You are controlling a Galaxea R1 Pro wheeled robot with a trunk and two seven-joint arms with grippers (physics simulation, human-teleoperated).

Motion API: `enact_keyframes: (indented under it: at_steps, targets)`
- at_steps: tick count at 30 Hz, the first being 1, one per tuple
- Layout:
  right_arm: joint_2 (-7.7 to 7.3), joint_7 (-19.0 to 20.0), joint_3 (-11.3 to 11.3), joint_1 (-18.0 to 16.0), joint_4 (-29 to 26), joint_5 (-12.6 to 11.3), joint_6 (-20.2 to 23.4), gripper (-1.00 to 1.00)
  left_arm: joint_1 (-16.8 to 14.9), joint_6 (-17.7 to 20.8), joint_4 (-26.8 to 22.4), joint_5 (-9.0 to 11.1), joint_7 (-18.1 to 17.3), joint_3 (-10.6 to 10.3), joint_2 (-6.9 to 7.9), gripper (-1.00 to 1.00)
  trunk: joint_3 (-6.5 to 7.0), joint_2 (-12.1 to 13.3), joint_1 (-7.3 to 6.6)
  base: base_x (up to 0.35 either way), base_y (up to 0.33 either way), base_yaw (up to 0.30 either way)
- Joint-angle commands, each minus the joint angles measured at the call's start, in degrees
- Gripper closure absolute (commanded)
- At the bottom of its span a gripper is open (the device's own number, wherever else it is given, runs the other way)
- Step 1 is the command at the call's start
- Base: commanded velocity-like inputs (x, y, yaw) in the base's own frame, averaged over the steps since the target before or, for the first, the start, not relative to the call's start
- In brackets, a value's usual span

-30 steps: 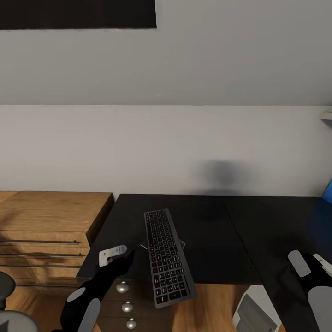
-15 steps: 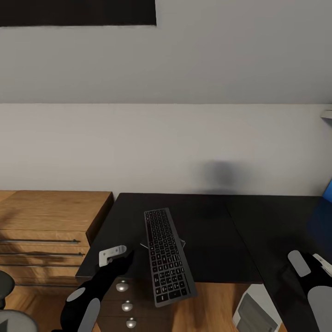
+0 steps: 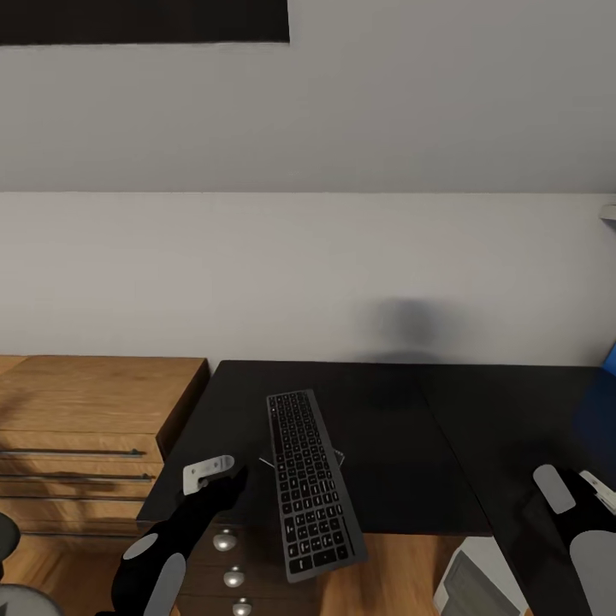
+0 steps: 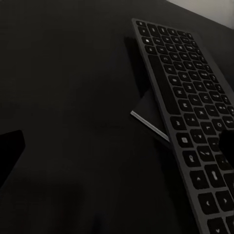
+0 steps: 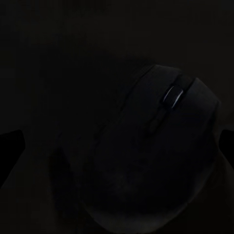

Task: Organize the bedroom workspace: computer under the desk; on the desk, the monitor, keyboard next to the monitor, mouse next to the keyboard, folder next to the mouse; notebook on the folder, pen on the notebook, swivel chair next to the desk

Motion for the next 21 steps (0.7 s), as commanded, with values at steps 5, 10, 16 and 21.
enact_keyframes:
  at_steps: [5, 10, 16, 21]
  targets:
    - [0.02, -0.25, -0.02, -0.02, -0.13, -0.24, 0.30, -1.00, -0.04, 0.22, -0.08, 0.61, 0.52, -0.13, 0.01, -1.00, -0.06, -0.04, 0.00, 0.009, 0.000, 0.000]
    - [-0.05, -0.32, 0.03, -0.03, -0.13, -0.11, 0.29, -1.00, -0.04, 0.21, -0.08, 0.61, 0.52, -0.08, 0.01, -1.00, -0.06, -0.04, 0.00, 0.001, 0.000, 0.000]
    - [-0.16, -0.54, 0.06, -0.05, -0.13, -0.03, 0.34, -1.00, -0.04, 0.16, -0.08, 0.61, 0.52, -0.11, -0.01, -1.00, -0.06, -0.04, 0.00, 0.000, 0.000, 0.000]
    - [-0.29, -0.59, 0.07, -0.05, -0.13, 0.09, 0.38, -1.00, -0.04, 0.15, -0.08, 0.61, 0.52, -0.15, -0.07, -1.00, -0.06, -0.04, 0.00, 0.000, 0.000, 0.000]
